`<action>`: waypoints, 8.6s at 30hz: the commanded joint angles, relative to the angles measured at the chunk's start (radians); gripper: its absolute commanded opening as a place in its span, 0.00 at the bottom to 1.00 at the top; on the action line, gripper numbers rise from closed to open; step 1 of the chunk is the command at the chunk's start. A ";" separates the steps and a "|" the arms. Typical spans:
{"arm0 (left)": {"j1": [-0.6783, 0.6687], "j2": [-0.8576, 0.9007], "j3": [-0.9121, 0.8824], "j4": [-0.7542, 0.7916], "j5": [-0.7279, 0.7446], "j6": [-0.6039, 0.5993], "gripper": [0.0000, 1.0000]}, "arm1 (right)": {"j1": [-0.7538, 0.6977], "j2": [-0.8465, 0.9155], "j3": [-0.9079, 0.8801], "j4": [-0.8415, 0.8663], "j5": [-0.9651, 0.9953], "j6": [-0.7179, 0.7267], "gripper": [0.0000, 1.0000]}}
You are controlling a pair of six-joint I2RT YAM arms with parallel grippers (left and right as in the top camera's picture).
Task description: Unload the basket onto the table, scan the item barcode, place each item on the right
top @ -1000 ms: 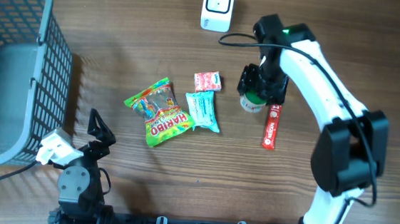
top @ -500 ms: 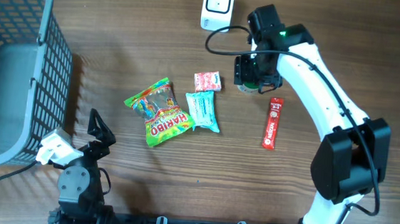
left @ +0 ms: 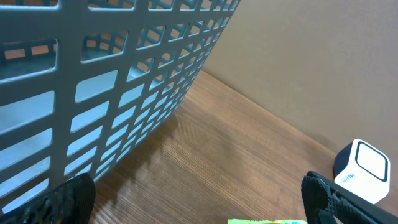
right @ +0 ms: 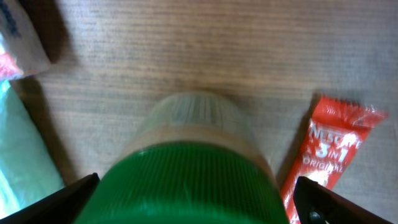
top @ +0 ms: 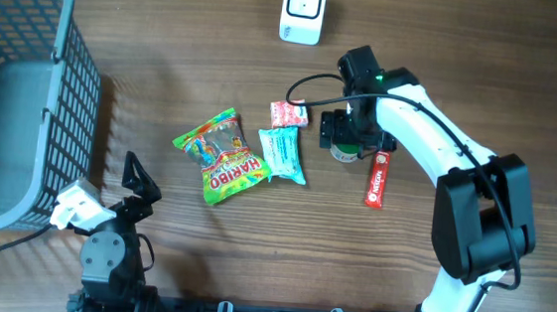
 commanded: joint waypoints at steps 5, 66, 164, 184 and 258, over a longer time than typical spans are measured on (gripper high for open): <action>0.004 -0.003 -0.006 0.001 -0.016 0.008 1.00 | -0.001 -0.008 0.154 -0.121 -0.014 0.198 1.00; 0.004 -0.003 -0.006 0.001 -0.016 0.008 1.00 | 0.033 -0.264 0.495 -0.066 -0.035 0.166 0.54; 0.004 -0.003 -0.006 0.001 -0.016 0.008 1.00 | -0.157 -0.170 -0.151 -0.066 0.165 0.090 0.94; 0.004 -0.003 -0.006 0.001 -0.016 0.008 1.00 | 0.000 0.044 -0.258 0.083 0.320 0.175 0.55; 0.004 -0.003 -0.006 0.001 -0.016 0.008 1.00 | 0.013 -0.189 -0.252 1.474 -1.394 -0.901 0.04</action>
